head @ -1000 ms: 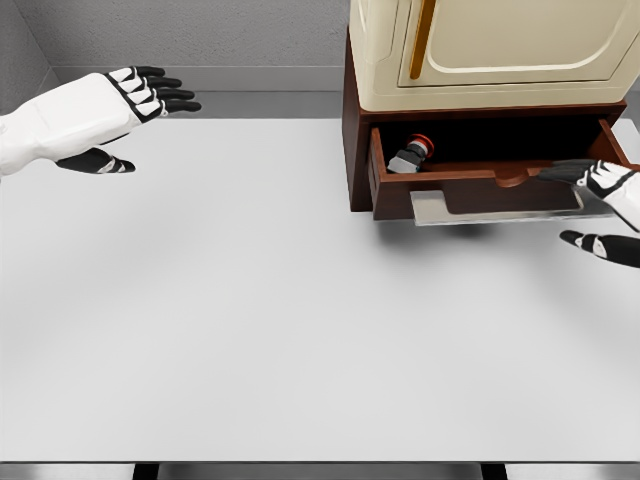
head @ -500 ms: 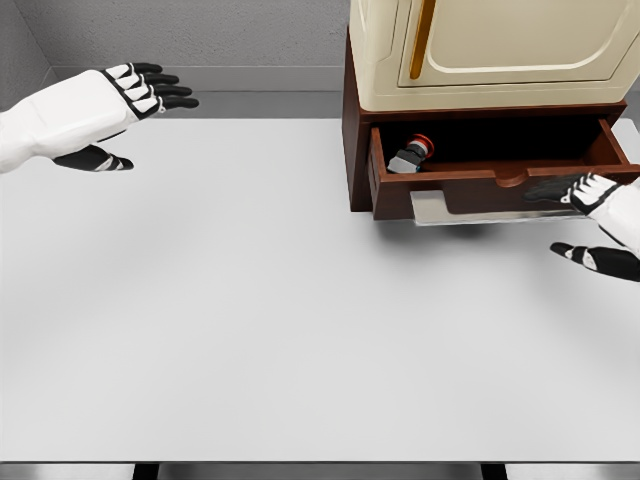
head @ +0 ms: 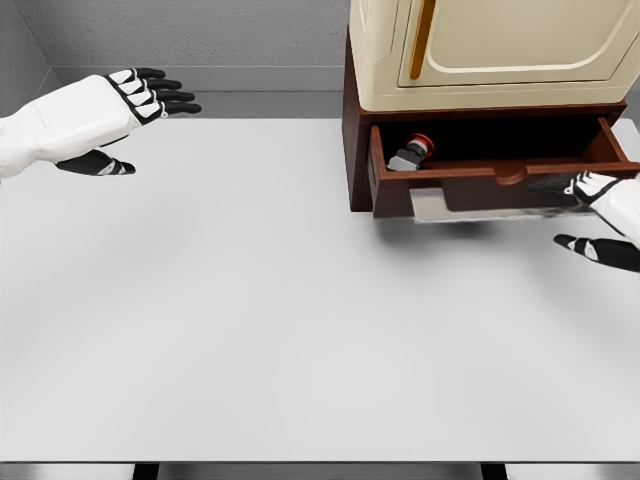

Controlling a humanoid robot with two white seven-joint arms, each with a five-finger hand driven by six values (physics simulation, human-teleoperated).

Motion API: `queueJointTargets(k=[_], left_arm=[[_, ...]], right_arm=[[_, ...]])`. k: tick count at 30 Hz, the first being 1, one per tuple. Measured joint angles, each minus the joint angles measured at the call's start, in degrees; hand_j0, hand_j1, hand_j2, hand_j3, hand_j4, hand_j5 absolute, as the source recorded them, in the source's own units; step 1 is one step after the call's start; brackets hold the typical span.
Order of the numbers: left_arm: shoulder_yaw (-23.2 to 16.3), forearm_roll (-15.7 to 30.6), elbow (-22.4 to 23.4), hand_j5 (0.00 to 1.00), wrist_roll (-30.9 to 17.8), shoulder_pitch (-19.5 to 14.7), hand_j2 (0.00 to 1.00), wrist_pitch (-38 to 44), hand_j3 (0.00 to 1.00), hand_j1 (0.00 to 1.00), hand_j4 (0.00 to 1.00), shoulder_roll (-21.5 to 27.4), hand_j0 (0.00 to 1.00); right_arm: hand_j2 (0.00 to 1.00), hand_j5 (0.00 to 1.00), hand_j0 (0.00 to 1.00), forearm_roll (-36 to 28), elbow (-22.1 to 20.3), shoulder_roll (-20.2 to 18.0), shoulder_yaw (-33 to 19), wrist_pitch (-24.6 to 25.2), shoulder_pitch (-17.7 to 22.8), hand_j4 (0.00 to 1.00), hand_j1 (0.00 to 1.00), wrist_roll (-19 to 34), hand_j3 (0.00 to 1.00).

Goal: Put the switch into the drawer with left arm, and close the drawer with right arm

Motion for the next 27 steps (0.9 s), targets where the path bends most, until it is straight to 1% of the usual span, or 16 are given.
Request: queueJointTargets(k=[7,10,11,14,18,21,25,26,27], left_arm=[[0.0,0.2,0.0,1.0,0.0,0.0,1.0,0.0,1.0,1.0,1.0,0.0,1.0],[0.0,0.3,0.0,1.0,0.0,0.0,1.0,0.0,1.0,1.0,1.0,0.0,1.0],[0.0,0.3,0.0,1.0,0.0,0.0,1.0,0.0,1.0,1.0,1.0,0.0,1.0],[0.0,0.3,0.1,1.0,0.0,0.0,1.0,0.0,1.0,1.0,1.0,0.0,1.0],[0.1,0.3,0.1,1.0,0.1,0.0,1.0,0.0,1.0,1.0,1.0,0.0,1.0],[0.1,0.3,0.1,1.0,0.1,0.0,1.0,0.0,1.0,1.0,1.0,0.0,1.0],[0.1,0.3,0.1,1.0,0.1,0.0,1.0,0.0,1.0,1.0,1.0,0.1,1.0],[0.1,0.3,0.1,1.0,0.1,0.0,1.0,0.0,1.0,1.0,1.0,0.1,1.0],[0.1,0.3,0.1,1.0,0.1,0.0,1.0,0.0,1.0,1.0,1.0,0.1,1.0]], right_arm=[[0.79,0.79,0.79,0.0,1.0,0.1,1.9,0.0,-3.1,0.79,0.79,0.0,0.79],[0.8,0.8,0.8,-0.1,1.1,0.1,2.3,0.1,-3.5,0.8,0.8,0.0,0.8],[0.8,0.8,0.8,0.0,1.2,0.2,2.5,0.0,-4.2,0.8,0.8,0.0,0.8],[0.8,0.8,0.8,0.0,2.4,0.2,4.6,0.0,-8.2,0.8,0.8,0.1,0.8],[0.8,0.8,0.8,-0.2,3.4,0.2,6.4,0.1,-8.4,0.8,0.8,-0.1,0.8],[0.8,0.8,0.8,-0.3,2.6,0.0,6.5,0.0,-8.4,0.8,0.8,-0.1,0.8],[0.8,0.8,0.8,-0.7,0.8,-0.2,4.7,0.0,-7.7,0.8,0.8,-0.1,0.8],[0.79,0.79,0.79,-0.8,0.0,-0.2,3.8,0.0,-6.7,0.79,0.79,-0.1,0.79],[0.76,0.76,0.76,-0.9,-0.8,-0.3,2.9,0.0,-5.5,0.76,0.76,-0.1,0.76]])
